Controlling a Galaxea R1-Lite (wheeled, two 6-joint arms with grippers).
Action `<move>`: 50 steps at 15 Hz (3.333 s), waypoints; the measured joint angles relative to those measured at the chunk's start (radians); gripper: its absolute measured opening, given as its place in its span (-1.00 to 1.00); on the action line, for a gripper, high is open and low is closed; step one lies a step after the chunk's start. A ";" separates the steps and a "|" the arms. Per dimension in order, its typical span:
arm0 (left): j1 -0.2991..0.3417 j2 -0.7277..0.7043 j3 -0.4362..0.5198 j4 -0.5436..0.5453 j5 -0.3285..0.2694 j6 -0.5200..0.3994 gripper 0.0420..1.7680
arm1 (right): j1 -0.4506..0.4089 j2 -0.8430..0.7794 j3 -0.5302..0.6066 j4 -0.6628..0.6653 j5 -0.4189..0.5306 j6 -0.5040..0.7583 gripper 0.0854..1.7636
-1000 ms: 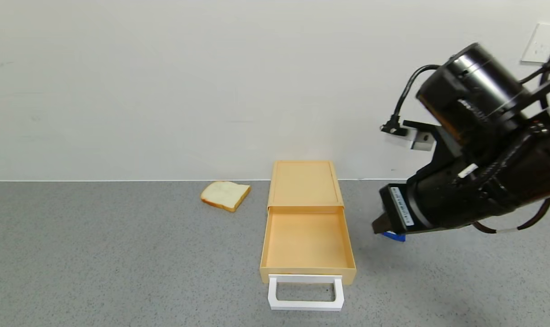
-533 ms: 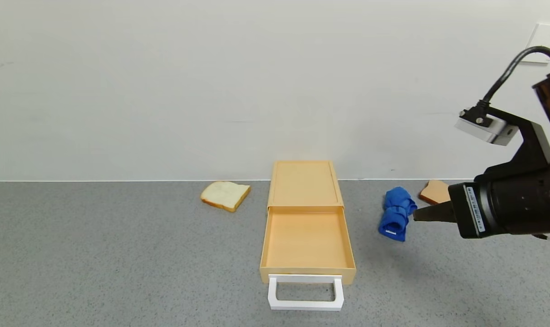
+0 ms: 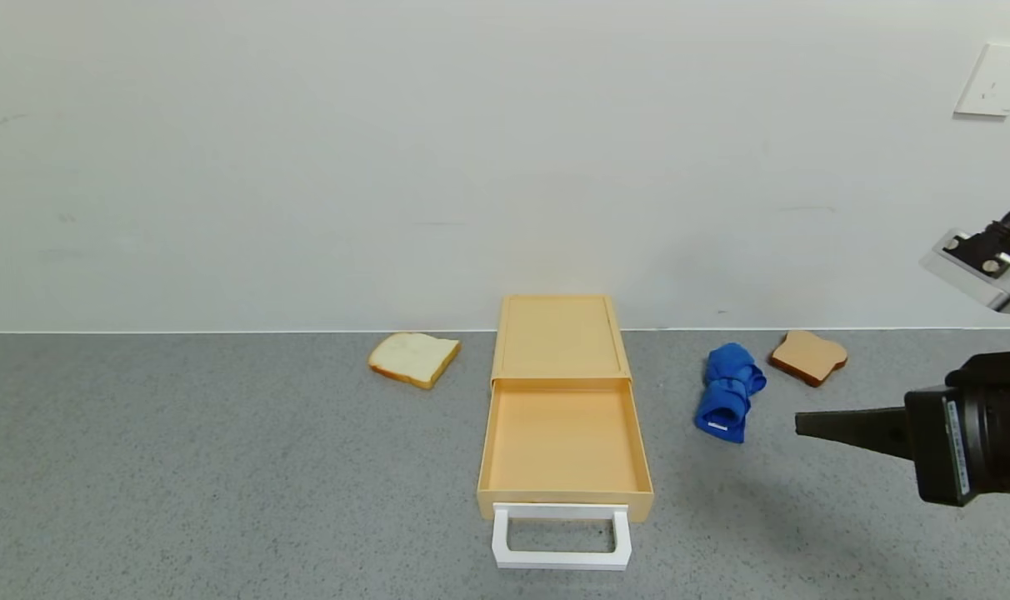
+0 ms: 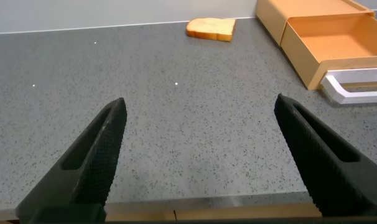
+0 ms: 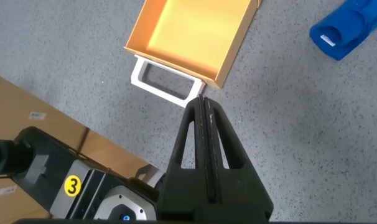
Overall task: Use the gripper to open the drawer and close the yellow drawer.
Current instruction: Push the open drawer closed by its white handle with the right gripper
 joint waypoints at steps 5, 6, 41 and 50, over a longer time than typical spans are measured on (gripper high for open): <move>0.000 0.000 0.000 0.000 0.000 0.000 0.94 | 0.000 -0.015 0.021 0.000 0.002 -0.001 -0.96; 0.000 0.000 0.000 0.000 0.000 0.000 0.94 | 0.000 -0.014 0.022 0.000 0.001 -0.001 -0.96; 0.000 0.000 0.000 0.000 0.000 0.000 0.94 | 0.367 0.798 -0.236 -0.186 -0.304 0.312 -0.96; 0.000 0.000 0.000 0.000 0.000 0.000 0.94 | 0.367 0.831 -0.236 -0.245 -0.374 0.322 -0.96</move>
